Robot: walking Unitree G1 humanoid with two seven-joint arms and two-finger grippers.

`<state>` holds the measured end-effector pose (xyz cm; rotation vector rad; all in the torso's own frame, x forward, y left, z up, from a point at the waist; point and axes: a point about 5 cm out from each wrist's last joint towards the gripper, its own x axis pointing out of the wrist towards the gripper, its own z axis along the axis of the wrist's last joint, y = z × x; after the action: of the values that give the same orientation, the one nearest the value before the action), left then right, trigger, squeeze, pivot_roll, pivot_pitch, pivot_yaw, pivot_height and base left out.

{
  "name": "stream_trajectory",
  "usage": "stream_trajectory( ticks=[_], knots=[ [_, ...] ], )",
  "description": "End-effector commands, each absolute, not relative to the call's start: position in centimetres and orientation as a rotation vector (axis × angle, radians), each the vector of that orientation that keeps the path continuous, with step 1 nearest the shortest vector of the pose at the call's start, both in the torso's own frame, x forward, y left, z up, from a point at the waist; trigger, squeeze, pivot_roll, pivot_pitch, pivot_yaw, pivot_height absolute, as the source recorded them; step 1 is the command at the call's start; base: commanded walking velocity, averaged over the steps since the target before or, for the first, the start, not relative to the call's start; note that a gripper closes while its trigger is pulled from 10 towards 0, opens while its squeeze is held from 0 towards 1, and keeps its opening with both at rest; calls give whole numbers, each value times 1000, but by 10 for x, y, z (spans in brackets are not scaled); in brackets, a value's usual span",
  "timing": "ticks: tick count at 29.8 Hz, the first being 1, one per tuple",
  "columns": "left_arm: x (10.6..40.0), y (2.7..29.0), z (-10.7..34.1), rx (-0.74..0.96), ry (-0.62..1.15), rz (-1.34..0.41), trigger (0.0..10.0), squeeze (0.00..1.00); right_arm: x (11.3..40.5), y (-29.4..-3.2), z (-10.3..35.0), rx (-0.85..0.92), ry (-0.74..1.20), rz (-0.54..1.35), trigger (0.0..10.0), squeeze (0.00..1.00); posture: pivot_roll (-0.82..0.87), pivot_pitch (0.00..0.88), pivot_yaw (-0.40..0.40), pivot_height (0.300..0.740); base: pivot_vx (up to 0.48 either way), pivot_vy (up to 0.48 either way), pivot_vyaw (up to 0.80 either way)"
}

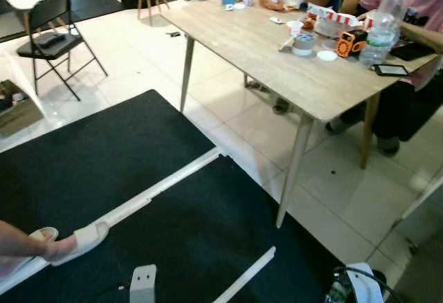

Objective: Restocking fridge

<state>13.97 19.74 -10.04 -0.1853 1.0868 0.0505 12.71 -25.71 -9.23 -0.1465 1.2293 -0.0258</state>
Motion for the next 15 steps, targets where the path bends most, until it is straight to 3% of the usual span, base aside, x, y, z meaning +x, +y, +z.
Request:
stream_trajectory(
  ticks=[1, 15],
  knots=[
    [136, 200, -101, -170, 1099, 48, 10000, 0, 132, -252, -92, -151, 1209, -3, 10000, 0, -42, 0, 26, 740, 307, 0, 0],
    [137, 200, -101, -159, 1101, 34, 10000, 0, 130, -251, -93, -157, 1210, 5, 10000, 0, -41, 0, 26, 740, 307, 0, 0]
  ],
)
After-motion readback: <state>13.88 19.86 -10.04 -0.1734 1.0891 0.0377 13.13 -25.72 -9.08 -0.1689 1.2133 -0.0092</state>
